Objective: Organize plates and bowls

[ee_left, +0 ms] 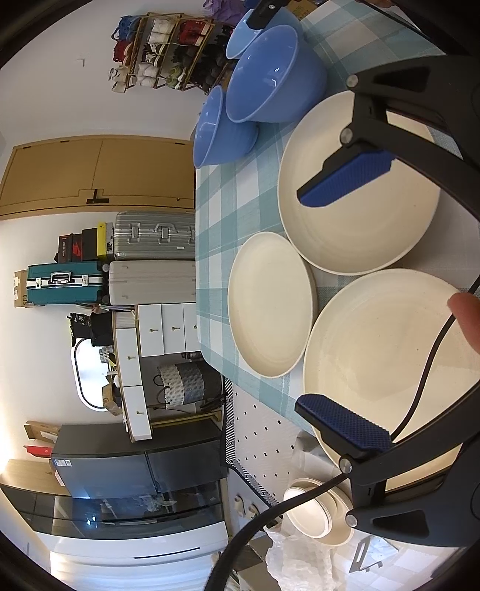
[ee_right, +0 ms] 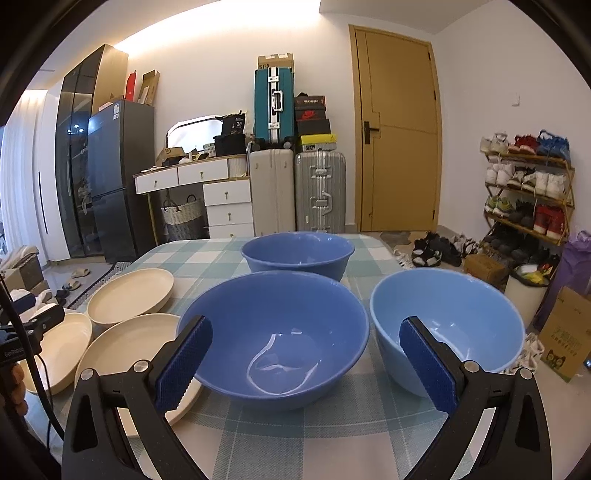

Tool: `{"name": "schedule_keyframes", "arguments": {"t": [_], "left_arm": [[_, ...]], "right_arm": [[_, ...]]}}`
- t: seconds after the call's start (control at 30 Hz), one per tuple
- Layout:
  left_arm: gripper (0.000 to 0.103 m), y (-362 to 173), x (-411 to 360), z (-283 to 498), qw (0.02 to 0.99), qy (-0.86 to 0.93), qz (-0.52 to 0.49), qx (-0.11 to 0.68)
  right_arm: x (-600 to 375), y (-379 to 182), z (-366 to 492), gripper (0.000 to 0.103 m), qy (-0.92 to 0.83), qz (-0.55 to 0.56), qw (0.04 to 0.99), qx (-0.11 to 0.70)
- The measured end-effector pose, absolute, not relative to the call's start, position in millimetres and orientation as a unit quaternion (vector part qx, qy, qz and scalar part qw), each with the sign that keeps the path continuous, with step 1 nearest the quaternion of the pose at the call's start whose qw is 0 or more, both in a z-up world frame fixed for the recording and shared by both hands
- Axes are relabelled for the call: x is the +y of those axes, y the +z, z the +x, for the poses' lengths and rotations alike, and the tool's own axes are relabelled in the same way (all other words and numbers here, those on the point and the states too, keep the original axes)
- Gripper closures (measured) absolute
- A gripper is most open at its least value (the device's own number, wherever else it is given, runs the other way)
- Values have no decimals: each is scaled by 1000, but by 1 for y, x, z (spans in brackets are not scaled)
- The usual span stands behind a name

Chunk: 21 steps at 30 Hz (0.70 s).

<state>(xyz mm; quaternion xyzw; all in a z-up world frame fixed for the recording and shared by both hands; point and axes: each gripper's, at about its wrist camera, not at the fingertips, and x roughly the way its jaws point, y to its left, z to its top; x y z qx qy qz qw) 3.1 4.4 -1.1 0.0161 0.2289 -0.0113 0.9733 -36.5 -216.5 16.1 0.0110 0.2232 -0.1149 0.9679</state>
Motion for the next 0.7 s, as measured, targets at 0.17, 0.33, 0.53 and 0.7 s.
{"name": "schedule_keyframes", "arguments": {"t": [0.17, 0.33, 0.53, 0.7], "left_arm": [[2, -1, 4, 2, 973, -10, 14, 228], [2, -1, 3, 2, 973, -11, 16, 229], [2, 18, 16, -5, 974, -22, 3, 227], [2, 38, 43, -19, 975, 11, 10, 223]], "right_arm": [[-212, 17, -36, 0, -109, 4, 970, 219], [-208, 16, -34, 0, -102, -2, 969, 224], [-193, 25, -36, 0, -41, -5, 972, 232], [-167, 45, -43, 0, -19, -25, 974, 225]]}}
